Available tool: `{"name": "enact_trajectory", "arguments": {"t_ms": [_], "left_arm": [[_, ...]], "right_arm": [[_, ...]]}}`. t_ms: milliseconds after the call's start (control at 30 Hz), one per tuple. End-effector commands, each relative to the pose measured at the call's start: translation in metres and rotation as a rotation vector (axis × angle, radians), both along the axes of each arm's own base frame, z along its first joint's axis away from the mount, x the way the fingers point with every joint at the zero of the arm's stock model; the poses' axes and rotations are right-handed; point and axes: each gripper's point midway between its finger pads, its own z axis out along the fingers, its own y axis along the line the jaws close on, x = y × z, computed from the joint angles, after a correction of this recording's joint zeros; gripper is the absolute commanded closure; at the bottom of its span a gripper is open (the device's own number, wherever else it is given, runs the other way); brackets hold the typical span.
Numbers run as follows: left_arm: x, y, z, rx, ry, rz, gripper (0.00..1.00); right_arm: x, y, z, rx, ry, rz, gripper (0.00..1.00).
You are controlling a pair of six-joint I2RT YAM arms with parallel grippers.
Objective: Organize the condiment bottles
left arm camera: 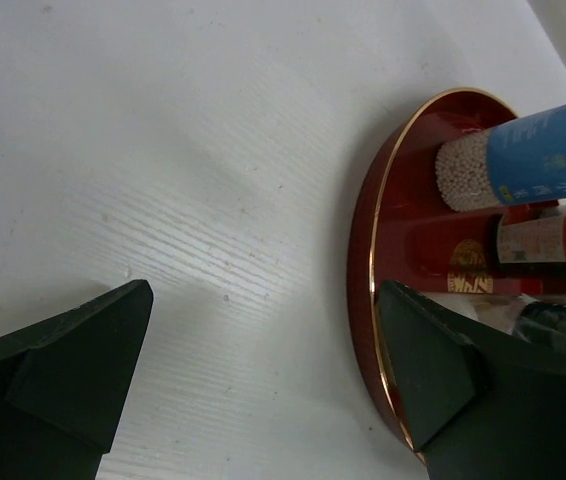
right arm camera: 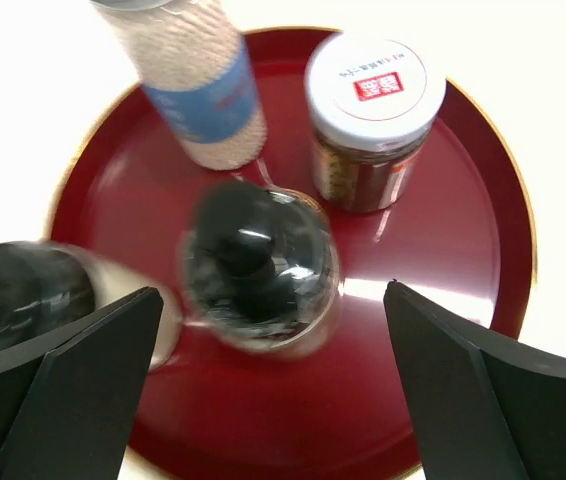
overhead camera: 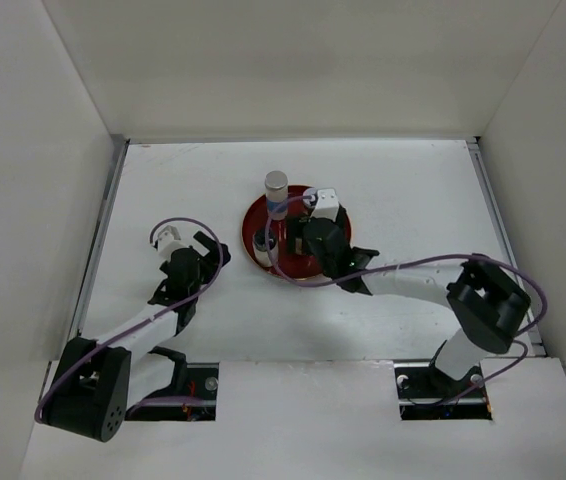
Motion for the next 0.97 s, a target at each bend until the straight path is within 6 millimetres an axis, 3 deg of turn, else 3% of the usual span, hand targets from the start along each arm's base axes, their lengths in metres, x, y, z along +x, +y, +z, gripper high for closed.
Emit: {"name": "enact_trajectory", "arguments": {"t_ms": [0, 167, 367, 467, 500, 567, 633, 667, 733, 800, 933], "left_arm": [[0.011, 0.001, 0.013, 0.009, -0.008, 0.002, 0.0], [0.011, 0.002, 0.009, 0.018, 0.023, 0.006, 0.0], [0.012, 0.006, 0.011, 0.013, 0.001, 0.018, 0.0], [0.013, 0.004, 0.024, 0.001, -0.061, 0.014, 0.0], [0.012, 0.004, 0.027, 0.0, -0.073, 0.014, 0.0], [0.011, 0.002, 0.032, -0.001, -0.092, 0.008, 0.0], [0.011, -0.002, 0.034, -0.003, -0.096, -0.006, 0.0], [0.012, -0.004, 0.033, -0.002, -0.093, -0.011, 0.0], [0.013, -0.007, 0.032, 0.003, -0.088, -0.02, 0.0], [0.013, -0.009, 0.029, 0.013, -0.079, -0.029, 0.0], [0.015, -0.012, 0.022, 0.036, -0.046, -0.047, 0.0]], "right_arm": [[-0.01, -0.009, 0.078, 0.15, -0.154, -0.048, 0.0], [-0.039, -0.062, 0.105, 0.241, -0.208, -0.102, 0.0], [-0.038, -0.158, 0.088, 0.285, -0.238, -0.28, 0.0], [-0.036, -0.189, 0.078, 0.298, -0.235, -0.333, 0.0], [-0.034, -0.194, 0.074, 0.303, -0.229, -0.339, 0.01], [-0.033, -0.195, 0.068, 0.34, -0.211, -0.341, 0.33], [-0.031, -0.194, 0.06, 0.329, -0.193, -0.349, 0.59], [-0.03, -0.194, 0.054, 0.319, -0.177, -0.355, 0.67], [-0.029, -0.194, 0.049, 0.311, -0.164, -0.357, 0.71], [-0.028, -0.193, 0.048, 0.307, -0.165, -0.352, 0.68], [-0.028, -0.187, 0.048, 0.297, -0.173, -0.336, 0.41]]}}
